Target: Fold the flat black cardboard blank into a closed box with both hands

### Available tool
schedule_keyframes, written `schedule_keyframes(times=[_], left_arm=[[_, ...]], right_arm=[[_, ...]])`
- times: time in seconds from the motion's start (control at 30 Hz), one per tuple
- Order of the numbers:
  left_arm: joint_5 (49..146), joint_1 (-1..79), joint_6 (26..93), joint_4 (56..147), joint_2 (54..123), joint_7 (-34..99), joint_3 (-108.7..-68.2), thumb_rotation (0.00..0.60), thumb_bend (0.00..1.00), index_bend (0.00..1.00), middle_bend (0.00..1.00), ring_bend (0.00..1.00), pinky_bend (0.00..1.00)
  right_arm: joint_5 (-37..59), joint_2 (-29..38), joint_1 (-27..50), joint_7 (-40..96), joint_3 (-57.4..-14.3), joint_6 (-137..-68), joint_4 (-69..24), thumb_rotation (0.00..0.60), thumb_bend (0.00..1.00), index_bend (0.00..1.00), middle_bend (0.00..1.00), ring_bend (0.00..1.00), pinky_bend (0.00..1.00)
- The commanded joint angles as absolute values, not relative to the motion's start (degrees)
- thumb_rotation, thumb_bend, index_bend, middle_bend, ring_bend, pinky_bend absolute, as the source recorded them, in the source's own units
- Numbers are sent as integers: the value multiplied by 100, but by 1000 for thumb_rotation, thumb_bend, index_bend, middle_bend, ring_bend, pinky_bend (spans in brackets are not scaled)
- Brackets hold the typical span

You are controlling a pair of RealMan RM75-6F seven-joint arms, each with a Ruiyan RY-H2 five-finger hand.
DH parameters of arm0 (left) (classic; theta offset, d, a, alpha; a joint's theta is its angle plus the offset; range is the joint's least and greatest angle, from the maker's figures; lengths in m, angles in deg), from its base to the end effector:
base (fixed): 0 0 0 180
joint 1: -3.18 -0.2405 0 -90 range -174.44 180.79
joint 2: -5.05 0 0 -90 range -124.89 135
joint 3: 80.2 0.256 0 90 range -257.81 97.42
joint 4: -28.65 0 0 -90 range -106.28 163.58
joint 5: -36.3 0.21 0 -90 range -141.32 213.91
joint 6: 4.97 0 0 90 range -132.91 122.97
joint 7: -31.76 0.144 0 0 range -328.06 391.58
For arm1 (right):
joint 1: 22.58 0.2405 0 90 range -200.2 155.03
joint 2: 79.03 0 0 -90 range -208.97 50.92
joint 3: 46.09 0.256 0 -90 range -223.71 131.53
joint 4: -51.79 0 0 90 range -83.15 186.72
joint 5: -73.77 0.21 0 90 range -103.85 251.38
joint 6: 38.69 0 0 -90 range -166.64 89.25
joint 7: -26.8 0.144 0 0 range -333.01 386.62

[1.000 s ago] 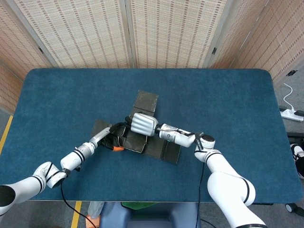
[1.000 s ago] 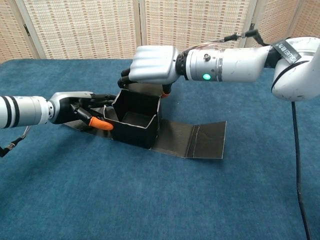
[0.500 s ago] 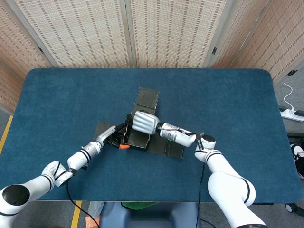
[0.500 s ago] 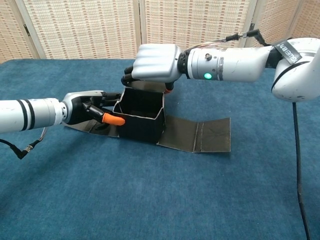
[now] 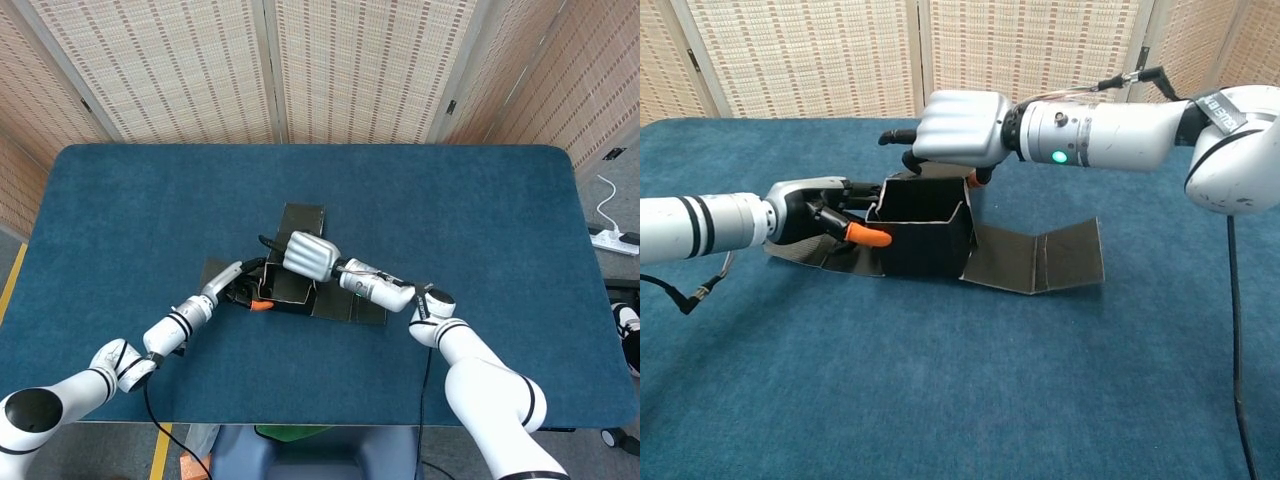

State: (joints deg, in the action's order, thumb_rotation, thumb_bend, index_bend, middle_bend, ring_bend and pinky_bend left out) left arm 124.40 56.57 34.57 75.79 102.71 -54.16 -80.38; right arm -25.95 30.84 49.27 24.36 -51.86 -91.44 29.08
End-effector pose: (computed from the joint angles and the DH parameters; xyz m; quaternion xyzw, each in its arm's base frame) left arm -0.1890 0.4093 -0.0539 -0.5062 -0.7428 -0.4195 0.1266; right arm -0.0438 -0.4517 -0.0719 0.8748 0.1587 0.2803 0.3619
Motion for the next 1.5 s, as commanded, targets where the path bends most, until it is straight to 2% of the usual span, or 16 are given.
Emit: schedule_keyframes(times=[0.03, 0.23, 0.47, 0.53, 0.73, 0.9, 1.17, 1.27, 1.5], left_arm=[[12380, 5624, 3464, 7723, 10146, -5295, -8062, 600, 233, 288, 276, 578, 797], [12304, 5568, 3500, 7993, 9924, -5130, -8098, 600, 232, 290, 276, 577, 797], [12229, 5489, 3455, 8318, 9661, -5089, -8100, 600, 235, 299, 281, 578, 798], [12196, 5460, 3446, 8410, 9577, -5168, -8114, 600, 235, 299, 281, 578, 797], [12205, 5360, 3533, 8870, 9081, -5974, -8172, 600, 237, 302, 282, 578, 800], [12394, 5334, 3678, 9315, 8564, -7227, -8174, 600, 236, 309, 287, 577, 813], [12760, 5400, 3961, 9634, 8083, -8986, -8019, 600, 237, 329, 310, 578, 822], [12766, 5411, 3985, 9686, 8016, -9237, -8007, 600, 238, 330, 311, 578, 827], [12647, 5451, 3989, 10154, 7627, -10456, -8071, 600, 239, 333, 315, 578, 836]], right_arm=[[-2443, 2833, 4861, 2171, -5031, -9125, 2417, 600, 265, 0, 0, 655, 1000], [-2234, 2344, 4690, 1786, -4817, -9240, 1514, 600, 258, 0, 0, 645, 1000], [-1971, 1677, 4388, 1390, -4623, -9325, 389, 600, 125, 0, 0, 644, 1000], [-1929, 1485, 4262, 1464, -4575, -9494, 49, 600, 117, 0, 0, 644, 1000], [-1736, 642, 3703, 1978, -4366, -10253, -1226, 600, 115, 0, 1, 652, 1000], [-1414, 137, 3119, 2471, -4178, -10811, -1951, 600, 116, 0, 23, 668, 1000], [-1347, -11, 2331, 3184, -4167, -11549, -2246, 600, 117, 0, 61, 683, 1000], [-1367, 11, 2234, 3274, -4166, -11639, -2238, 600, 117, 0, 68, 685, 1000], [-1297, 372, 1950, 4226, -3903, -12014, -2173, 600, 117, 0, 95, 695, 1000]])
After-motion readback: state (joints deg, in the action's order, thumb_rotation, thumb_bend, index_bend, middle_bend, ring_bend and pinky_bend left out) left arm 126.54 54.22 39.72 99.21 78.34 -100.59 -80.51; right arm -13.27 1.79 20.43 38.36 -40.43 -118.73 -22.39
